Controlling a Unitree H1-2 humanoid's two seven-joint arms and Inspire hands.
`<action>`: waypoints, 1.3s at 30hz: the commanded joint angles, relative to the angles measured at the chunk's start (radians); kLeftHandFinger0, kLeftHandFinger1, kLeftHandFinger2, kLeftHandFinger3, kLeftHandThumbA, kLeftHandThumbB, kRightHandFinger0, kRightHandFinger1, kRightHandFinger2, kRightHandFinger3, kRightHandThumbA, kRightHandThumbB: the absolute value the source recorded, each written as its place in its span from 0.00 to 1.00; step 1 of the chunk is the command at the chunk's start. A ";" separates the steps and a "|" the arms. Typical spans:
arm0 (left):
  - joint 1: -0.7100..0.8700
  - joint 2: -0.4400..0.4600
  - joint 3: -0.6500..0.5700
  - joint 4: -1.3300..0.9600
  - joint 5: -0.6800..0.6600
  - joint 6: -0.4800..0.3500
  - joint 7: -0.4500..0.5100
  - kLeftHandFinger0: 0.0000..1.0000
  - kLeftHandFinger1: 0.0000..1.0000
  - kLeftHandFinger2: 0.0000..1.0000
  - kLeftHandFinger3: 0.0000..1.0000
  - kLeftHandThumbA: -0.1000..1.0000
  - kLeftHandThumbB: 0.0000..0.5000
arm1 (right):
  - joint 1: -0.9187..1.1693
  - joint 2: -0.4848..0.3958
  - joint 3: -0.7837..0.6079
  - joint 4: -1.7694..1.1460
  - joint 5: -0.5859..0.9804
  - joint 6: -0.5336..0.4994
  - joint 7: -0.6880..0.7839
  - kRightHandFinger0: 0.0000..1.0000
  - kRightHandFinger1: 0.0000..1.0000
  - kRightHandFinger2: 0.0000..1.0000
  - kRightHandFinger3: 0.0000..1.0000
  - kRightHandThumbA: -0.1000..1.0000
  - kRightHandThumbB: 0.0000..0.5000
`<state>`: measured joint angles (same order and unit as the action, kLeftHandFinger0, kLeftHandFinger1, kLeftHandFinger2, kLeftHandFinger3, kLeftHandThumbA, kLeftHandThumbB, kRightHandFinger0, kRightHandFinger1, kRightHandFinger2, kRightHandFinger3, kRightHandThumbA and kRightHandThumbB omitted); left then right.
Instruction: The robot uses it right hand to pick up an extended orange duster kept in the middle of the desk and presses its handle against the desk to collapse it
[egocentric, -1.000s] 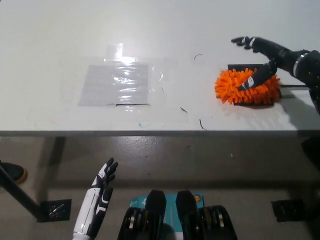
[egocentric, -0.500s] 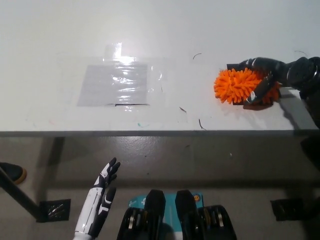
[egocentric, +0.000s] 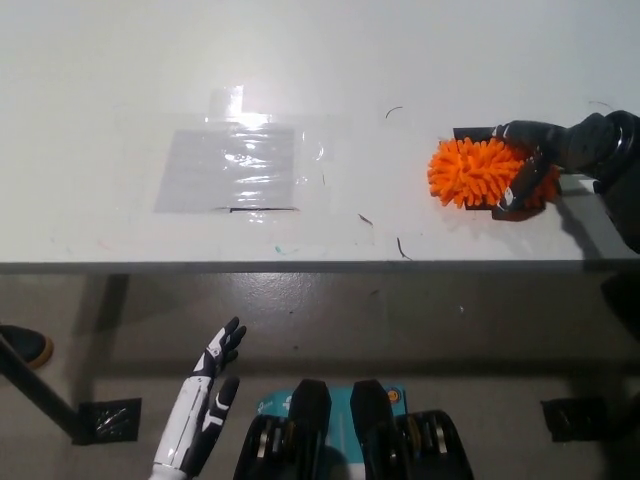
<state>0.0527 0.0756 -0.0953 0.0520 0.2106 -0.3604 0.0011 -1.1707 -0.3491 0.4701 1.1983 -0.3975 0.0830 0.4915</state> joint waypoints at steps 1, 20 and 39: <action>-0.011 0.006 -0.003 -0.023 0.010 -0.003 -0.002 1.00 1.00 1.00 1.00 1.00 0.27 | -0.057 0.012 -0.009 0.001 -0.037 -0.118 -0.198 1.00 1.00 1.00 1.00 0.78 0.74; -0.034 0.024 -0.001 -0.038 0.005 0.027 -0.016 1.00 1.00 1.00 1.00 1.00 0.20 | -0.037 -0.031 -0.133 0.081 0.023 -0.312 -0.401 0.21 0.66 0.94 0.91 0.00 0.38; -0.017 0.030 0.008 -0.036 0.001 0.013 -0.007 1.00 1.00 1.00 1.00 1.00 0.17 | -0.027 -0.143 -0.304 -0.365 0.105 -0.191 -0.331 0.09 0.54 0.78 0.78 0.00 0.27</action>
<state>0.0336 0.0947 -0.0974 0.0481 0.2092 -0.3356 -0.0125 -1.1395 -0.4199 0.2365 1.0445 -0.3748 -0.1540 0.0927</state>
